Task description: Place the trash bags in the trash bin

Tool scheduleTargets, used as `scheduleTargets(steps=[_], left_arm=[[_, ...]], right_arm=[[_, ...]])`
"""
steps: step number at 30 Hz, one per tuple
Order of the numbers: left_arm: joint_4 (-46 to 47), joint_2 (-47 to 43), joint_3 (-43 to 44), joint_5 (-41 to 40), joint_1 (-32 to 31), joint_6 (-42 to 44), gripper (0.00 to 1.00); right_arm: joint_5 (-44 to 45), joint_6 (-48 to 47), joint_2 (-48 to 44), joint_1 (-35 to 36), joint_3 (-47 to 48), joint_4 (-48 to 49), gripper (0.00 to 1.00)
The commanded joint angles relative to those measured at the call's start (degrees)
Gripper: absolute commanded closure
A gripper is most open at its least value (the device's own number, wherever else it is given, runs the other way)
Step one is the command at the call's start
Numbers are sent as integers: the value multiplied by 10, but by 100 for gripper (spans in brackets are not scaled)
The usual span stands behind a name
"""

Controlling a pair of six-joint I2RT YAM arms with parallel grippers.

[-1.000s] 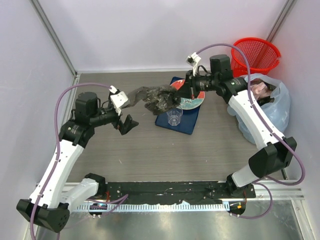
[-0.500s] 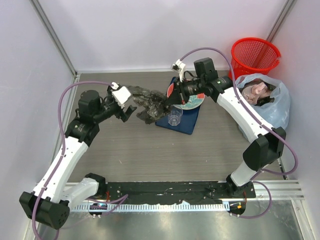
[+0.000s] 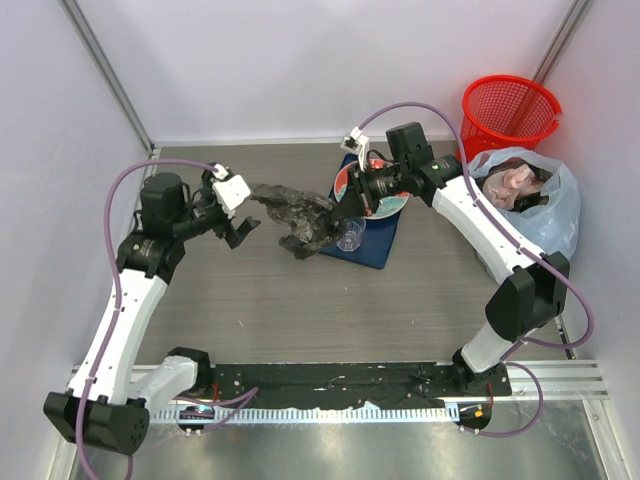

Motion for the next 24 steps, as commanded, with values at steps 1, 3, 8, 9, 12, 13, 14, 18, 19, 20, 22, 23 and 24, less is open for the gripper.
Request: scheduleTargets(steps=[1,3,8,9,12,13,14,18,19,20,22,23,24], left_arm=[[-23,24,15,39,3,68,0],[-16,42,23,39,3,64,0],[-16,59,43,33,1,61,0],[-15,58,44,18,0,58,0],[-52,62,59,18,3,47,0],[-73,66,72,56,4,77,2],[-116,68,78,80,4,93,11],[-168,81,90,153,-8,124,34],[-172,84,88,148,-11,126,38],[-184,85,87,144,-16,131,45],[-199,85,89,140,-19,127,52],[-223,85,92,140,-20,121,62],[-238,84,96,139,-20,119,67]], right_arm=[[-30,-26,-2,3,26,-18,99],[-29,-42,1,6,32,-41,99],[-11,-84,4,11,41,-74,99],[-8,-87,3,10,41,-83,99],[-17,-102,-3,11,40,-100,99],[-20,-102,-6,12,37,-100,99],[-24,-104,-6,12,36,-100,99],[-21,-128,4,25,54,-111,99],[-22,-133,10,28,59,-112,99],[-21,-138,13,33,65,-114,99],[-20,-152,33,41,84,-115,99],[-20,-155,41,41,92,-115,99],[-16,-159,54,41,117,-114,99]])
